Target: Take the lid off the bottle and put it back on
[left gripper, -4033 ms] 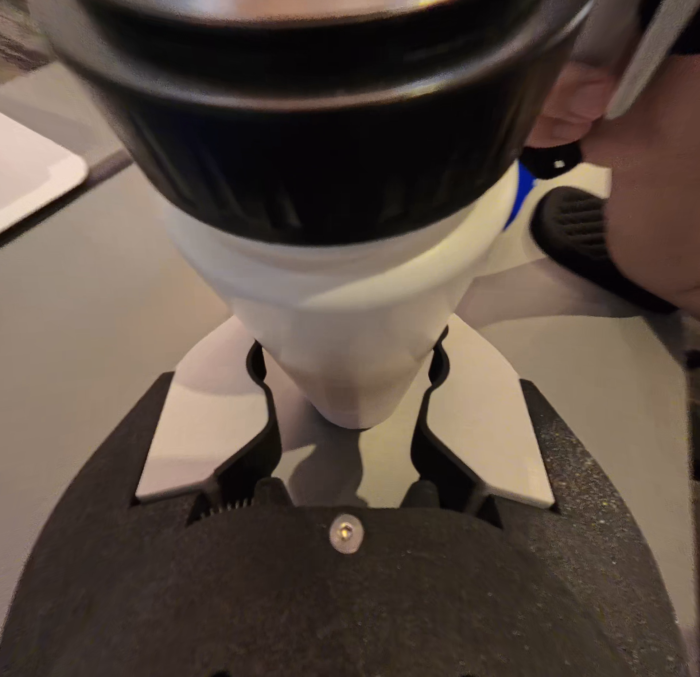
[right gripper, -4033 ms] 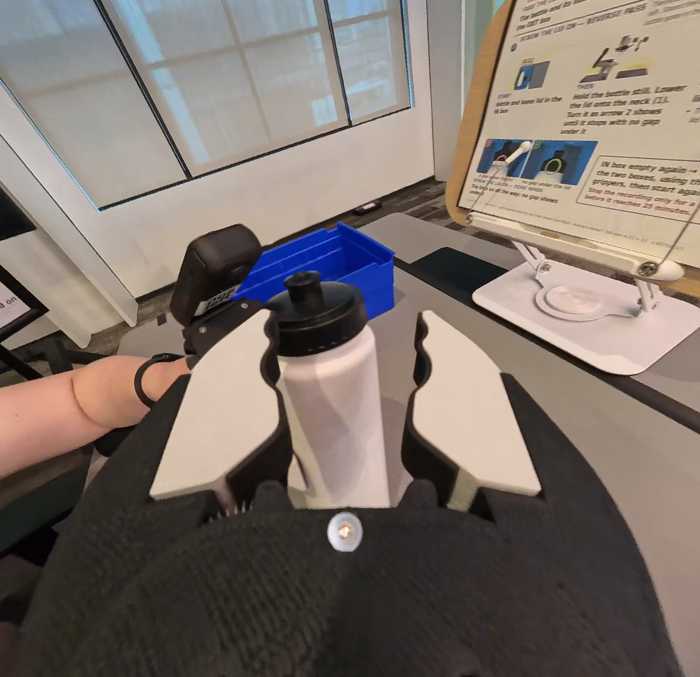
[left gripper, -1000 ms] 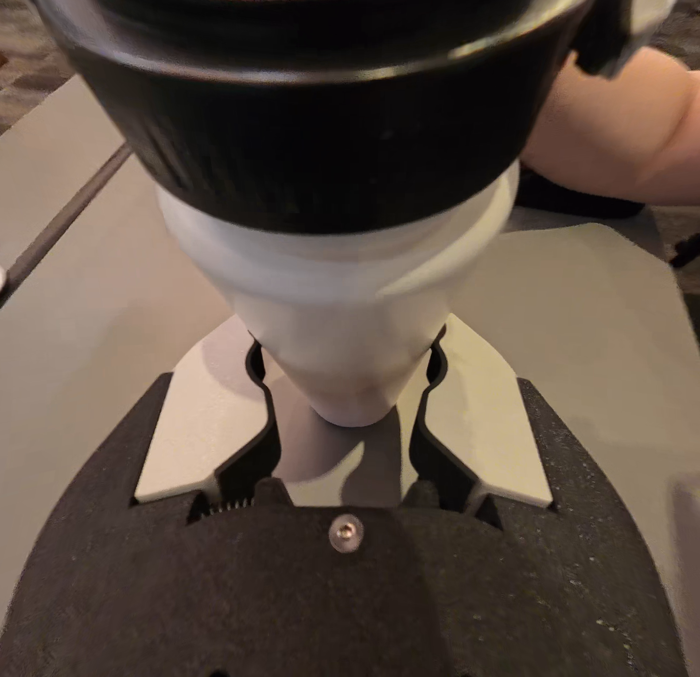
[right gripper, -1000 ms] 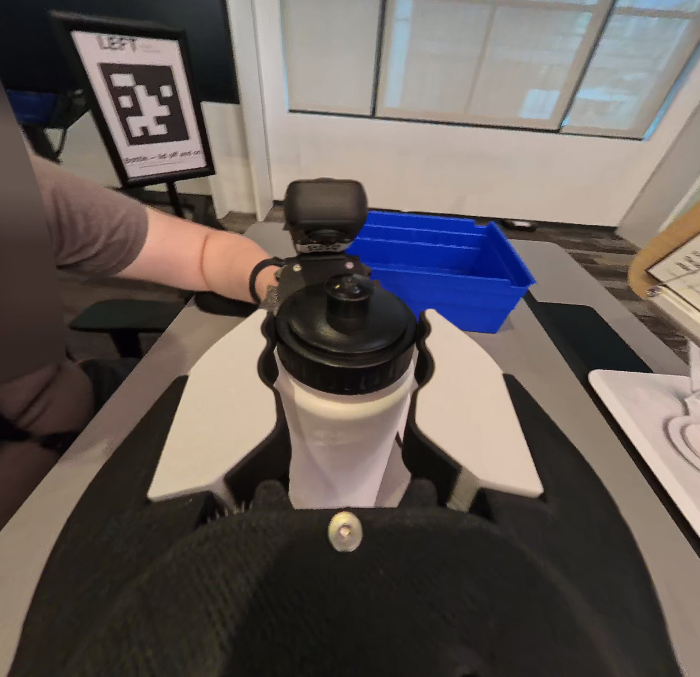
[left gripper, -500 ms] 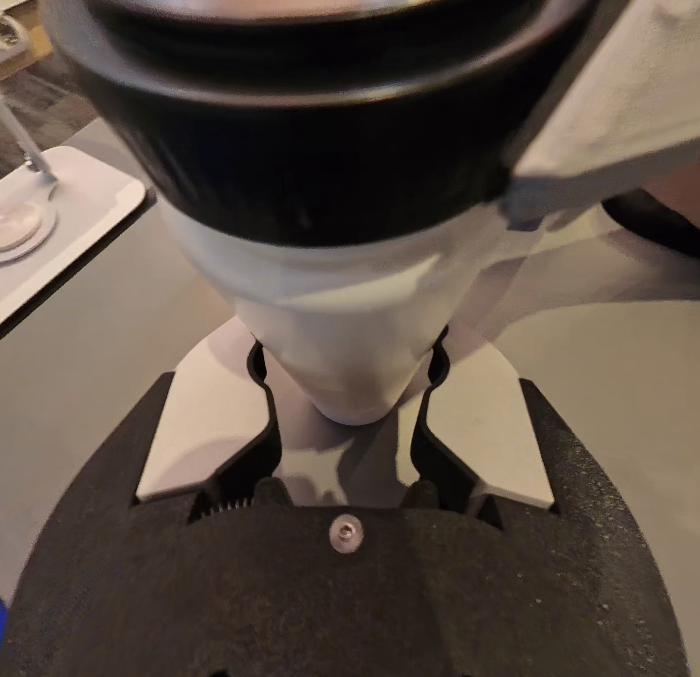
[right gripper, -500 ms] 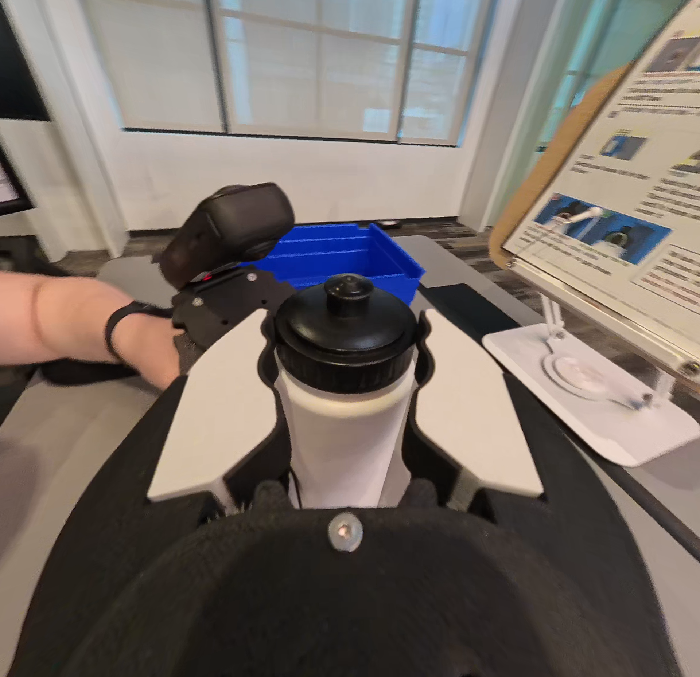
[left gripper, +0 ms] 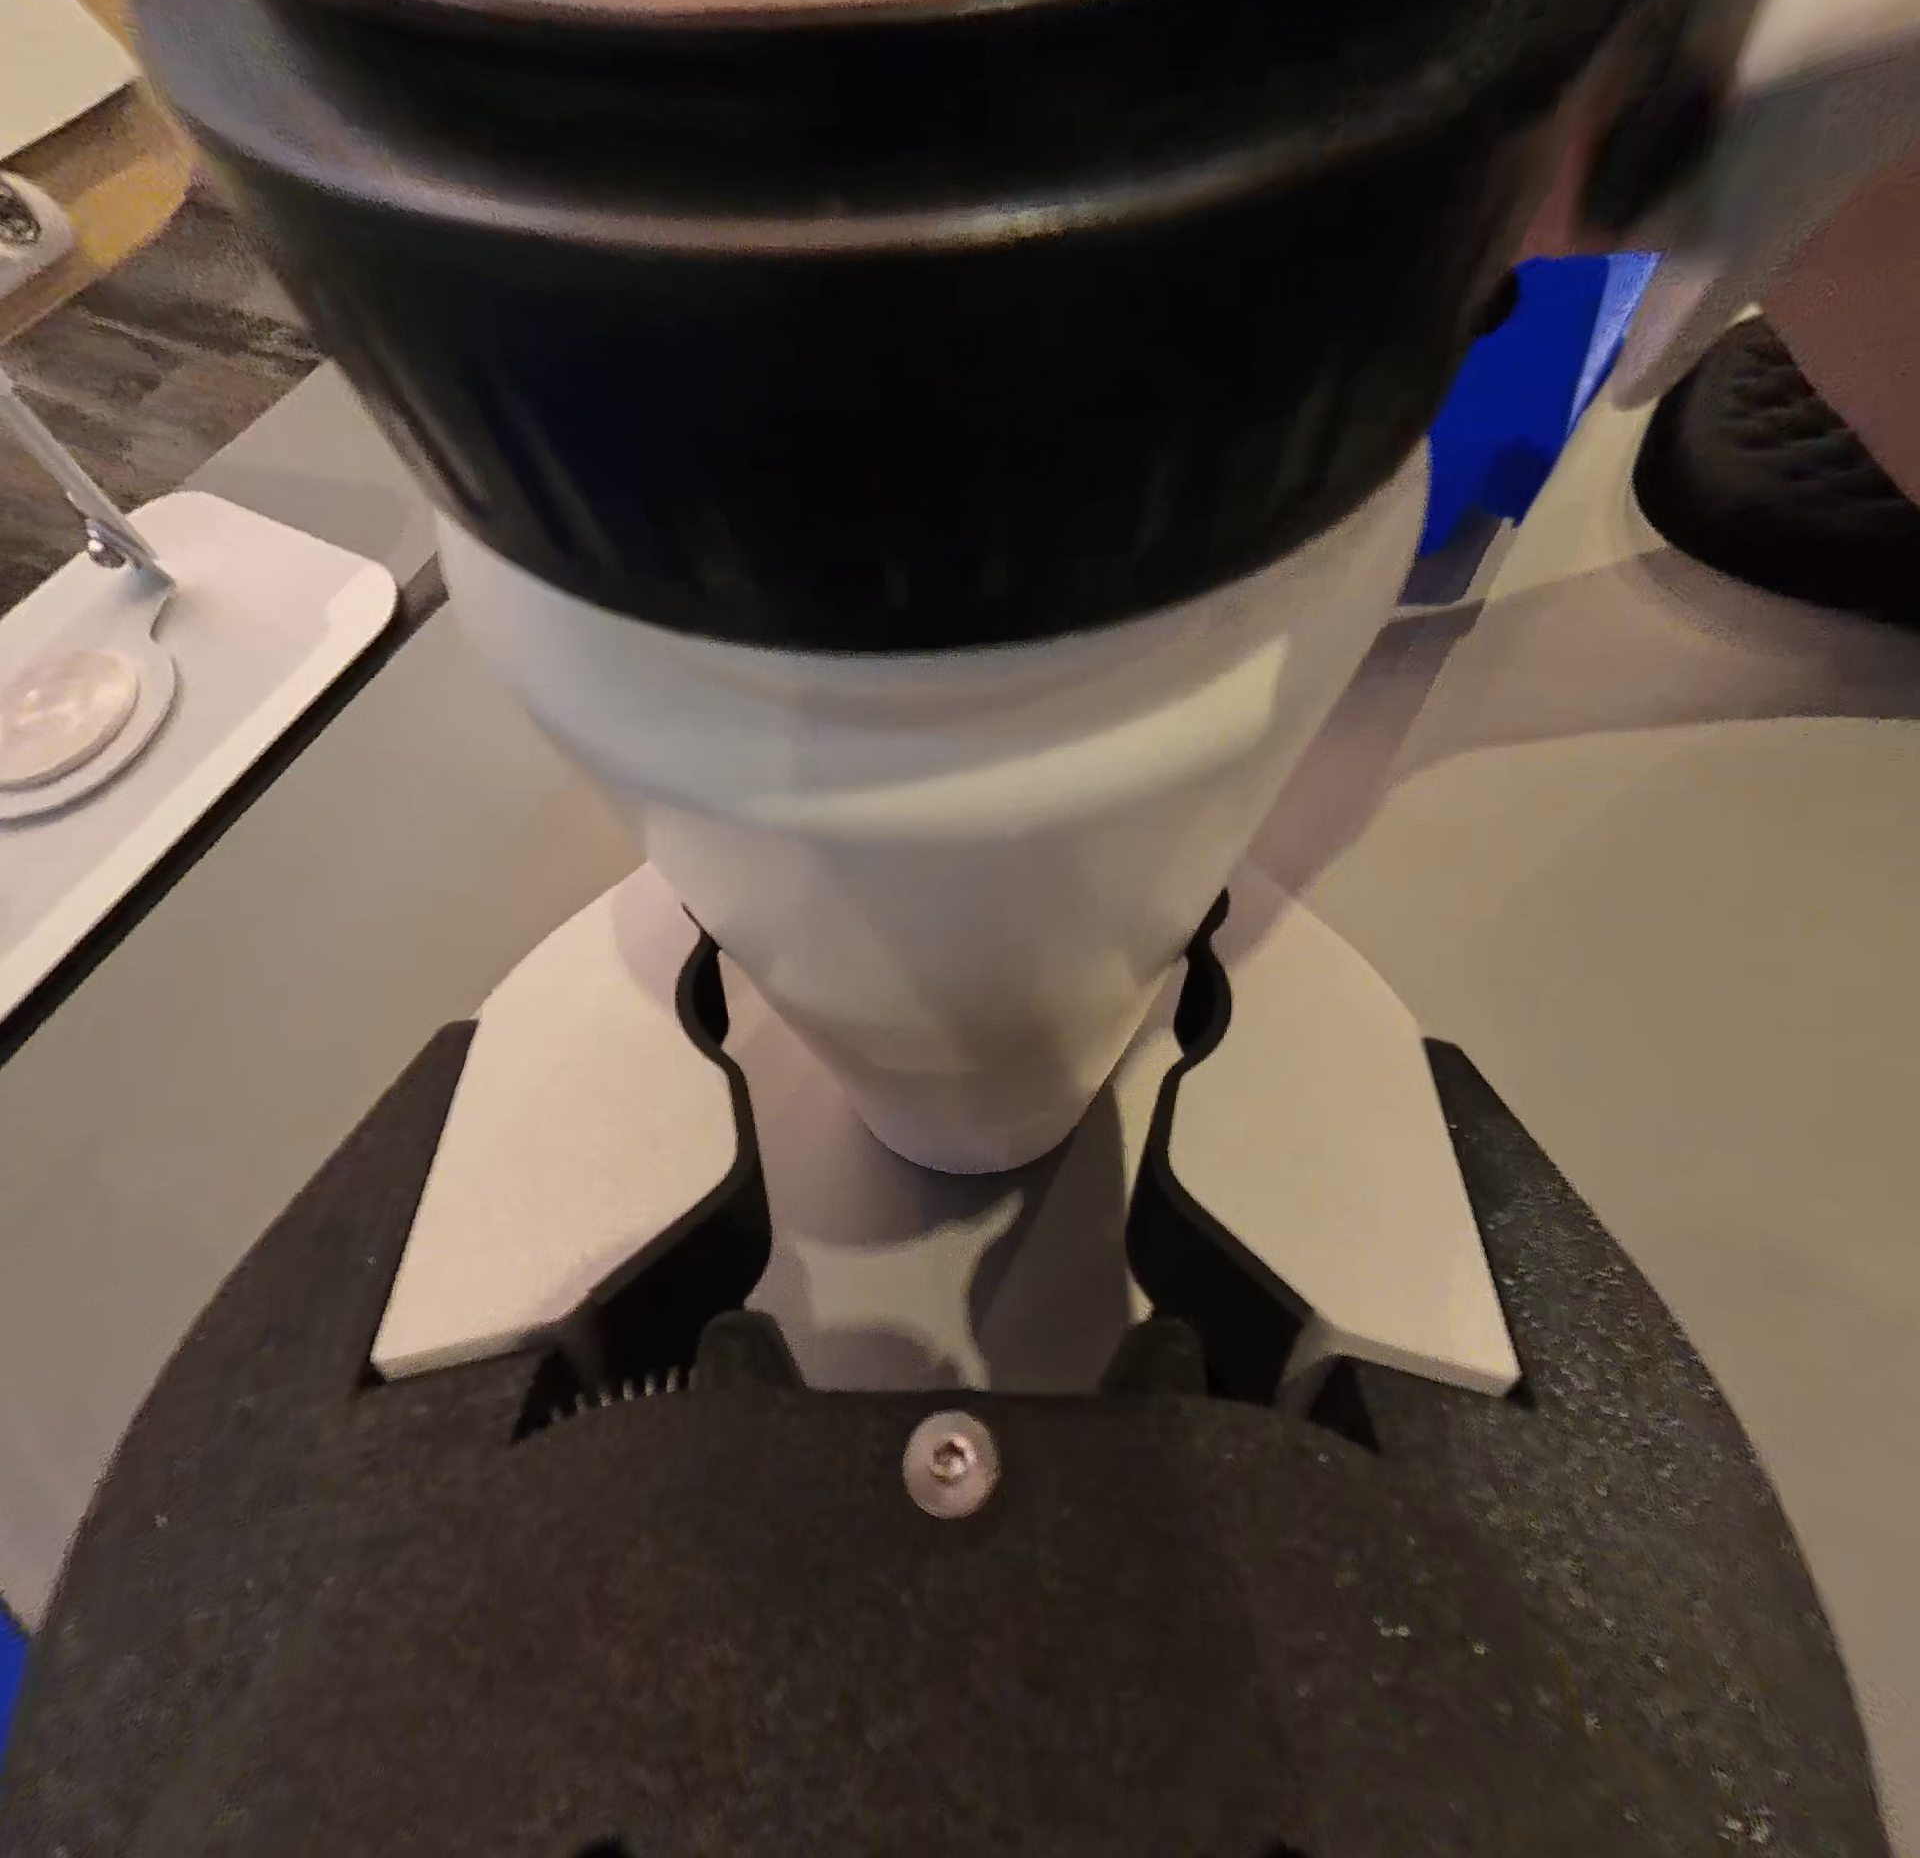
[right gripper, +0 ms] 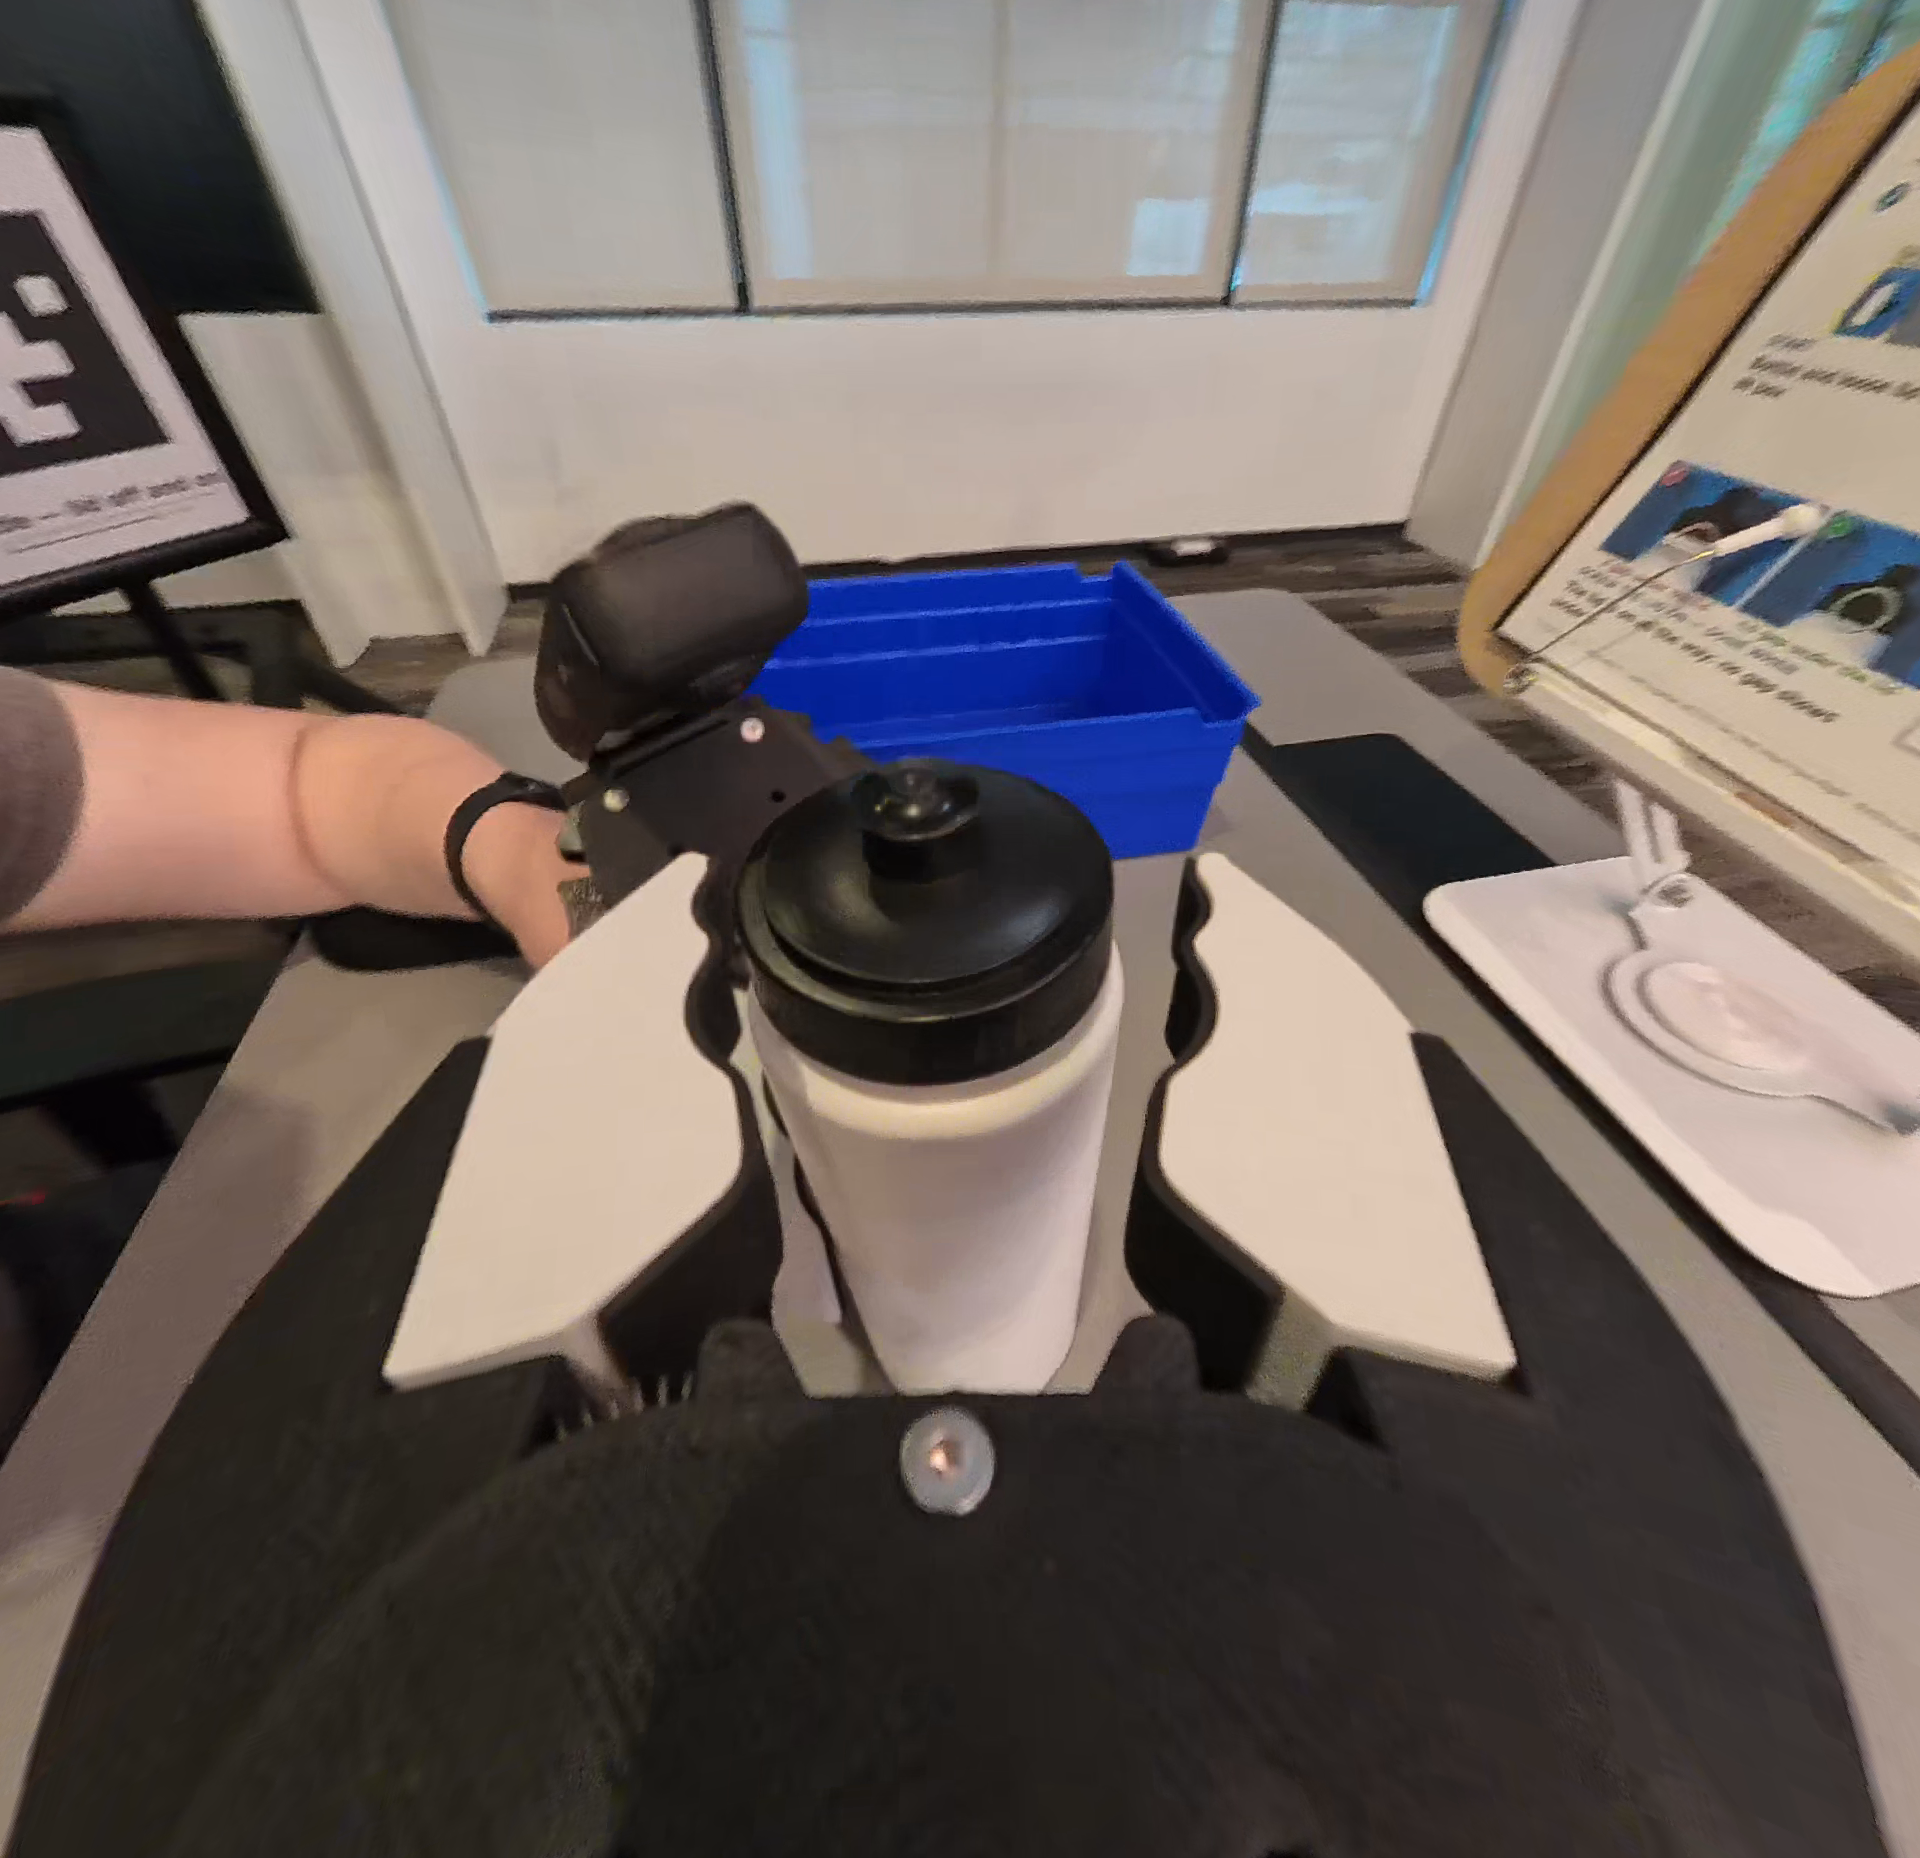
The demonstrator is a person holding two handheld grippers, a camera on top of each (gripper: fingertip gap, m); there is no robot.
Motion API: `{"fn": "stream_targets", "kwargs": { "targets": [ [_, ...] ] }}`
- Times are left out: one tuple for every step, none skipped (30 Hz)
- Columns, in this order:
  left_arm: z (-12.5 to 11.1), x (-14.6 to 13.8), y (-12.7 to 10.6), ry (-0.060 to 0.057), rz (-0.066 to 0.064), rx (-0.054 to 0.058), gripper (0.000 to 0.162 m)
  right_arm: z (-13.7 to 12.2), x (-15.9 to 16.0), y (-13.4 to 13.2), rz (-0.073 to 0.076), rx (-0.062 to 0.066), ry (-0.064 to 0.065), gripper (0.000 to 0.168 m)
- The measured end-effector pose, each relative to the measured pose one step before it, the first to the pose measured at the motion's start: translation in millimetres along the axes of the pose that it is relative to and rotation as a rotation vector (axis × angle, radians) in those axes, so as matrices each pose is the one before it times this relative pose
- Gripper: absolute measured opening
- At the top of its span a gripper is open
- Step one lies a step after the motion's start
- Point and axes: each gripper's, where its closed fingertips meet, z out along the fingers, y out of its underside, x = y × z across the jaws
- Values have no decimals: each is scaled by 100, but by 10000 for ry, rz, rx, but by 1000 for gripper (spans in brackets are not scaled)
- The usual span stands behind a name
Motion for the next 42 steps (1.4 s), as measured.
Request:
{"fn": "stream_targets", "kwargs": {
  "targets": [
    [22,112,-60,-13,133,16,86,193,-265,385,-95,-237,-155,83],
    [11,76,-37,-20,64,8,86,224,-251,206,-197,-133,-38,80],
    [-11,-26,16,-40,-24,-27,86,170,-31,-9,-239,-8,169,76],
    [-18,-118,59,-19,-126,-21,86,131,195,-80,-75,32,311,76],
    [-6,-146,54,-26,-137,-7,86,197,238,22,205,-2,289,76],
    [0,-171,62,-75,-189,-25,86,230,297,26,407,67,318,76],
    [1,-102,62,-35,-228,-15,86,245,302,-7,417,139,405,76],
    [5,-150,48,-67,-276,-2,86,239,292,-49,266,178,550,76],
    [17,-128,23,-105,-251,4,86,175,212,-59,105,154,648,76],
    [4,-135,-12,-207,-120,36,86,46,131,-41,-65,61,597,76],
    [3,-49,10,-184,-18,-15,86,-30,82,-10,-81,-8,425,76],
    [35,-21,51,-113,58,-74,86,-34,77,18,97,-1,259,76],
    [28,-13,10,-21,20,-65,86,-8,58,15,150,22,131,76],
    [25,1,-2,49,-17,-9,86,25,46,-23,17,33,44,76],
    [24,-11,-29,45,-3,23,86,22,22,-14,-103,9,-59,76],
    [25,-8,-27,47,19,33,86,18,-37,18,-176,-67,-216,76],
    [13,64,-7,133,56,19,86,6,-160,86,-307,-194,-440,76],
    [-14,220,10,256,146,-15,86,-76,-300,118,-412,-273,-670,78],
    [-1,244,-5,244,190,-27,86,-268,-353,92,-374,-209,-751,80],
    [-1,152,-11,146,133,23,86,-399,-250,28,-197,-69,-626,81],
    [23,88,-20,79,30,62,86,-406,5,-71,12,77,-350,80],
    [49,142,-57,106,51,83,86,-308,134,-212,123,206,-150,80],
    [56,229,-49,136,88,47,86,-155,-37,-214,149,201,-184,79],
    [39,145,-39,55,62,5,86,-21,-185,-42,136,42,-218,77],
    [23,55,-15,-6,21,-7,86,49,-90,63,74,-42,-87,73],
    [9,-27,-7,-18,-38,4,86,43,87,21,2,-6,91,74],
    [5,-53,5,-19,-68,12,86,68,124,4,25,-22,162,73],
    [0,-106,12,-84,-99,-8,86,96,147,14,96,-60,215,74],
    [8,-128,9,-154,-149,-13,86,123,185,-5,114,-23,320,74],
    [7,-190,6,-233,-174,-11,86,158,218,-32,120,39,430,74],
    [10,-216,28,-255,-184,-39,86,169,200,-42,112,56,509,74],
    [16,-195,30,-256,-142,-65,86,128,206,-45,80,64,586,74],
    [56,-186,32,-251,-75,-60,87,69,160,-43,12,110,593,74],
    [44,-132,49,-228,-6,-80,87,28,121,-57,-43,123,481,74],
    [50,-82,74,-187,57,-110,87,-1,81,-21,26,80,308,74],
    [36,-66,68,-123,78,-90,88,11,16,-9,91,39,116,74],
    [8,-24,20,-36,15,-22,88,14,-2,-9,-12,15,-53,74],
    [12,-28,-3,-10,-9,42,88,13,-9,9,-112,1,-182,74],
    [10,-44,-7,-30,30,57,88,19,-48,40,-138,-4,-301,74],
    [1,22,5,3,63,27,88,20,-124,23,-172,-11,-423,74],
    [-1,107,17,37,93,-26,88,-19,-186,60,-198,-66,-523,75],
    [16,185,31,55,124,-43,87,-76,-239,77,-139,-103,-570,77]
  ]
}}
